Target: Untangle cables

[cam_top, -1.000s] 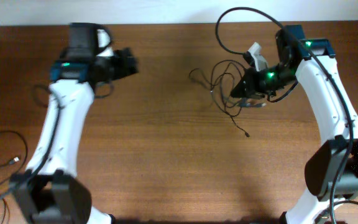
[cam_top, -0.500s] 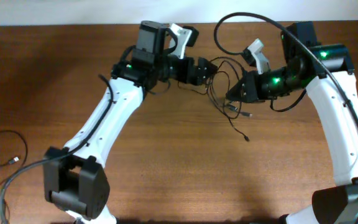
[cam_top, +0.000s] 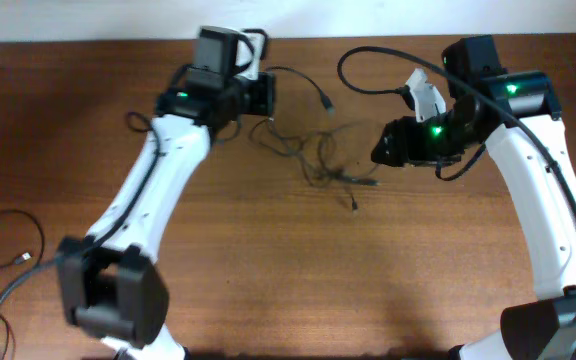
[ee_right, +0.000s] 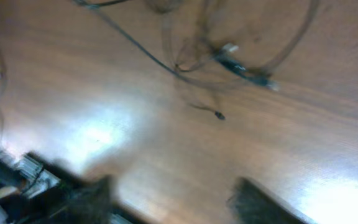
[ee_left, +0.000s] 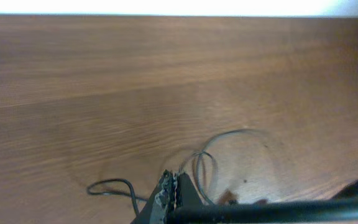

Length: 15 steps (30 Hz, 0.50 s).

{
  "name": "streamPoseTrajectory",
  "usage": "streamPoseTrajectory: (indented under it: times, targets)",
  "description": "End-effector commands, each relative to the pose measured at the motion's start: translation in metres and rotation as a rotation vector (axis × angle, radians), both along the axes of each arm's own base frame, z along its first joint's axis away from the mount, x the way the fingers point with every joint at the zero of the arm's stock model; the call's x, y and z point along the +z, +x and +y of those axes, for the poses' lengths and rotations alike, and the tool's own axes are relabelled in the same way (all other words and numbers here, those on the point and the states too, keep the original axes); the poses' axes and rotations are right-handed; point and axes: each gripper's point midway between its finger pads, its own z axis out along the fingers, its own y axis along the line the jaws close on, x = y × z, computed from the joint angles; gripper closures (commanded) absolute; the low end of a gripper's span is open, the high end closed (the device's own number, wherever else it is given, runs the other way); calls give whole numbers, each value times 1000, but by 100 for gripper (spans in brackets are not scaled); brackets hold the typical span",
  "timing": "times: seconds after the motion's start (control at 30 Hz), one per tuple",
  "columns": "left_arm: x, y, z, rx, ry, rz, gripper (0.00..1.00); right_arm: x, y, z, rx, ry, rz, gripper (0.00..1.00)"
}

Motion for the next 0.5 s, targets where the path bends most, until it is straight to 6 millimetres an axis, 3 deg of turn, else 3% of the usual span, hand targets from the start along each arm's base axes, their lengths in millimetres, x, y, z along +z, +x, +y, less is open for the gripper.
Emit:
streamPoseTrajectory:
  times: [0.0,0.13,0.23,0.27,0.33,0.4,0.47]
  targets:
    - [90,-18,19,50,-29,-170,100,-9,16,-8,-85,-57,8,13]
    - [166,-49,12,12,-123,-325,100,-31,26,-7,-123,-64,70,6]
    - [232,-64,24,70,-242,-449,100,-40,32,-5,-120,-56,82,0]
    - [253,-68,30,114,-308,-484,100,-35,34,6,-74,1,61,1]
    - [261,-61,53,287,-354,-493,100,-14,31,39,105,198,-9,1]
    - [258,-50,72,454,-417,-474,100,-2,30,55,160,291,-38,1]
    - [274,-46,77,492,-470,-530,100,-1,29,70,184,299,-45,1]
